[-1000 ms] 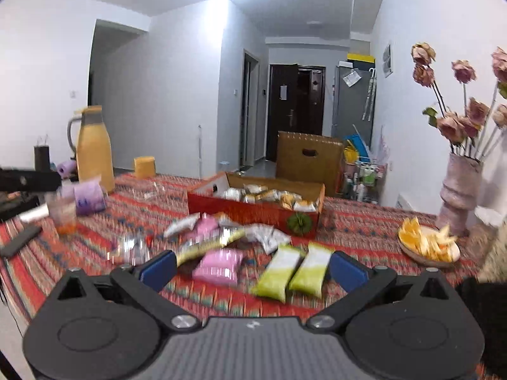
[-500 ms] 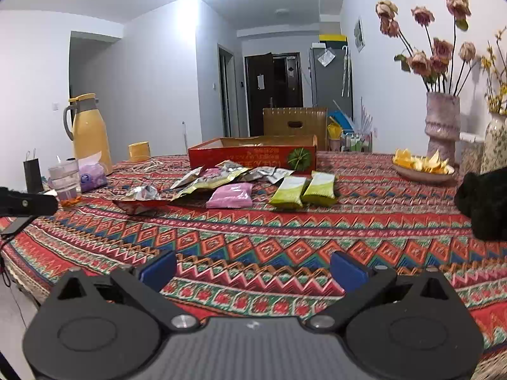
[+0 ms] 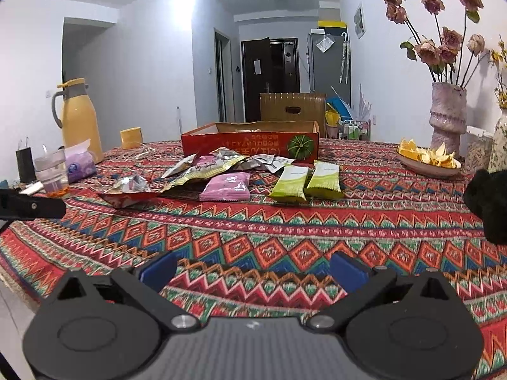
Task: Organize snacks
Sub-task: 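Withdraw both open tools from the box back toward the snack pile, then close the left tool on a striped blue-red bag while the right tool grasps an oat crisp packet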
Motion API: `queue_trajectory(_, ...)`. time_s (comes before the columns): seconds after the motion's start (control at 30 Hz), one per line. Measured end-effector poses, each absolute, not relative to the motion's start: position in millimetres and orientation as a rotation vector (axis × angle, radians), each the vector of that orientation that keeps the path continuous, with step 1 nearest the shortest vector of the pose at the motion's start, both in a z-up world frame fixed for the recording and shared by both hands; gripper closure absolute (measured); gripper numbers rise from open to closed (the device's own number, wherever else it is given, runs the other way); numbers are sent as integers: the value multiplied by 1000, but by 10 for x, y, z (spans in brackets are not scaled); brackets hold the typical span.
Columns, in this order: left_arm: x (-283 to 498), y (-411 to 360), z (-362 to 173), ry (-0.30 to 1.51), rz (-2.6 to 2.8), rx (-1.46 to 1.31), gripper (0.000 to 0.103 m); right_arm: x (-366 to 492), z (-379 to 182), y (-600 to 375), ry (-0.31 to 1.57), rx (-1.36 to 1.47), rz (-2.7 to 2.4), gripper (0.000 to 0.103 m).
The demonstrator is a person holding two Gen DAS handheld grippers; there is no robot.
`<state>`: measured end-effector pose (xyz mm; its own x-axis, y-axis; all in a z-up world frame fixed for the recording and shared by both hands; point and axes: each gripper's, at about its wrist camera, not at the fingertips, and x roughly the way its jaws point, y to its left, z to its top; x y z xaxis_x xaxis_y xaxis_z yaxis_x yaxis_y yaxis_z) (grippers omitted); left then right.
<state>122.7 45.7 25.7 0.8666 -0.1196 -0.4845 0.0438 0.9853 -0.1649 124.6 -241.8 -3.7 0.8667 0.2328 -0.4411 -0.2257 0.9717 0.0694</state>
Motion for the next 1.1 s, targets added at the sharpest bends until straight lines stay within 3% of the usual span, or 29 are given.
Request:
queue_trajectory(0.37,2218,573,233,559,-52,-173,0,1796,33,-2270,475,26,277,1)
queue_trajectory(0.6,3049,821,33,688,-41,-372,0,2090,93,-2137,470,-27,276,1)
queue_trajectory(0.93,3594,765,-91,739,0,-243,0,2714,231,-2000,475,-76,316,2)
queue_trajectory(1.03,3591,774,-100,707,-3,-229,24,3019,290,-1936,491,-55,358,7)
queue_trajectory(1.1,3602,777,-105,687,-15,-208,27,3255,340,-1896,504,-25,386,11)
